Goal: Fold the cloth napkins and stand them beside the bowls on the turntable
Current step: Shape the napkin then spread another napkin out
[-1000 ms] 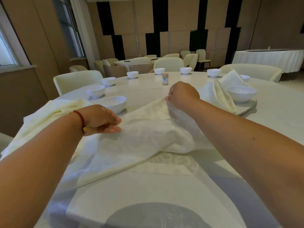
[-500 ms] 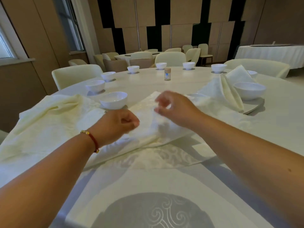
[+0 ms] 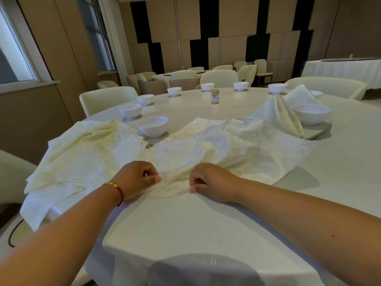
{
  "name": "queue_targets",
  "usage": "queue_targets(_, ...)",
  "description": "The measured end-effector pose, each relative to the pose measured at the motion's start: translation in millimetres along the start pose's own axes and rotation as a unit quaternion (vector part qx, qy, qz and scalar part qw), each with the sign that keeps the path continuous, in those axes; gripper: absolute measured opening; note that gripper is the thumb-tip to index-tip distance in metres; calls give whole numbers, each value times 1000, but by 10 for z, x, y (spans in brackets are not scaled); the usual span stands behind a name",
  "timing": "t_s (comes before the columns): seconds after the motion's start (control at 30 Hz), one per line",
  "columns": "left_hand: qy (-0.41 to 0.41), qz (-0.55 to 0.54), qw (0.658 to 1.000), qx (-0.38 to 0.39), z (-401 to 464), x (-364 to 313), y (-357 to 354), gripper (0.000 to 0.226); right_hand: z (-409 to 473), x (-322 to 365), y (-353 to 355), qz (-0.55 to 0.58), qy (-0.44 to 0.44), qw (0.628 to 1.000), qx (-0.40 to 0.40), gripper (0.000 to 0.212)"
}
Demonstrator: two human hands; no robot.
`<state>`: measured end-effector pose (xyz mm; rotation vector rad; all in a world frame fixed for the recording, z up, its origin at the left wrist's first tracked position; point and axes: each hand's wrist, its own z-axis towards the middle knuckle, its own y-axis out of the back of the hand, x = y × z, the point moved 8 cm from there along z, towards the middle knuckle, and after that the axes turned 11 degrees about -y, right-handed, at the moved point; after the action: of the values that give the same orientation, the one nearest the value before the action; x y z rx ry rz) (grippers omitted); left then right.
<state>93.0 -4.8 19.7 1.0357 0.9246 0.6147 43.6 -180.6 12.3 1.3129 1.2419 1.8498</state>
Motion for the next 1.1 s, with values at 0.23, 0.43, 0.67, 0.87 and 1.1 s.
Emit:
queue_targets(0.23,33,-70,995,-65,-40,103,199,15,-379,-381,272,-50,-90,978,182,16)
queue_targets(0.43,-26,-45,995,-87,-60,-145,266,4,-744,-595,580,-81,-151,962,213,13)
queue_targets(0.67,-239,-197,945,107,-732,-1343,-294,39,-1136,13,155,100,-59,967,225,34)
queue_targets(0.87,-356,-107,926,67,-1030,-1678,-524,38,-1383,42,34,29,18,984,177,62)
queue_targets(1.1,-211,-220,952,-23,-927,-1565,-347,32,-1544,-96,264,48,-57,996,47,37)
